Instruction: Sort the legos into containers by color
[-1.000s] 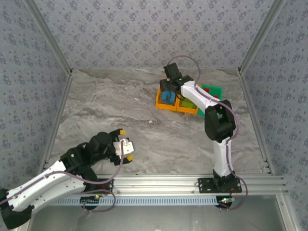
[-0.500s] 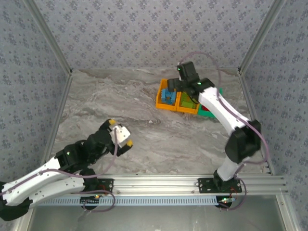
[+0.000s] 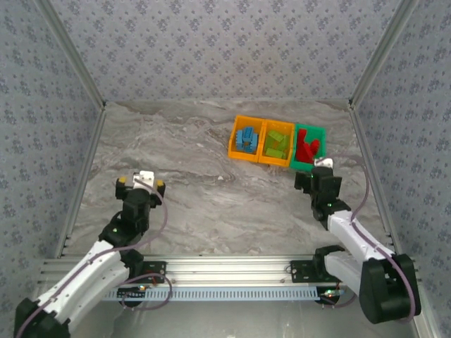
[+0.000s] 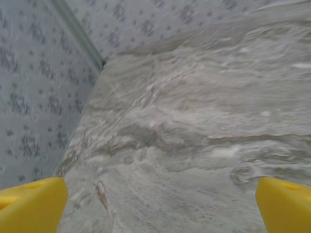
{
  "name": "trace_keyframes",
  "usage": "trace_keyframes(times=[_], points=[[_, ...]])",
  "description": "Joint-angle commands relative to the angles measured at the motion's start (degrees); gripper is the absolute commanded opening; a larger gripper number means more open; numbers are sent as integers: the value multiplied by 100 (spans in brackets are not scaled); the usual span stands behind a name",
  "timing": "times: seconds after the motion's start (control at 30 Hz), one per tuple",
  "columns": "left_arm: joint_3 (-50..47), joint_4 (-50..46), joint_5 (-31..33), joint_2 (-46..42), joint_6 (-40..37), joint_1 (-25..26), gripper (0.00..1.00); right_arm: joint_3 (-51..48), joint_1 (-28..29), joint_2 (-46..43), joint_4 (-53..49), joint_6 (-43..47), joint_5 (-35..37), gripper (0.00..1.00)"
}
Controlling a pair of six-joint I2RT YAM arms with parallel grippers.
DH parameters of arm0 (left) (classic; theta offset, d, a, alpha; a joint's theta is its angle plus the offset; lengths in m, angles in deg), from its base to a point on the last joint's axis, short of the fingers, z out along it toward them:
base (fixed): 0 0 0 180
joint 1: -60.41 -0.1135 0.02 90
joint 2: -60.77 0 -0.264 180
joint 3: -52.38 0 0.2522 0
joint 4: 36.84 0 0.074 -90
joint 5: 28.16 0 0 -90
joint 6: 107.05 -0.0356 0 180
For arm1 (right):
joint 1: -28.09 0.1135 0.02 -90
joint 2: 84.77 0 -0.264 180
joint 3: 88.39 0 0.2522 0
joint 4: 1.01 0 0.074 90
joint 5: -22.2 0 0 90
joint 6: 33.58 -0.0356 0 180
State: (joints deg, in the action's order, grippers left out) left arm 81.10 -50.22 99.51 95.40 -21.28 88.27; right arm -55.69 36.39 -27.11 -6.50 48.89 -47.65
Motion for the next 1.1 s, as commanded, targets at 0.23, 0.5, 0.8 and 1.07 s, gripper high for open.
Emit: trace_keyframes(times=[0.23, 0.5, 0.8, 1.07], points=[[-276, 3634, -1894, 2711, 349, -1854, 99, -312, -1059, 3070, 5382, 666, -1433, 100], [553, 5717, -3201, 5591, 618, -2847, 99, -51, -943, 2948, 4509, 619, -984, 100], [856, 4659, -3478, 5327, 609, -2901, 99, 228, -910, 2954, 4043, 796, -1300, 100], [867, 4618, -3464, 5330, 606, -2883, 99, 169, -857, 2950, 4123, 858, -1288, 100]])
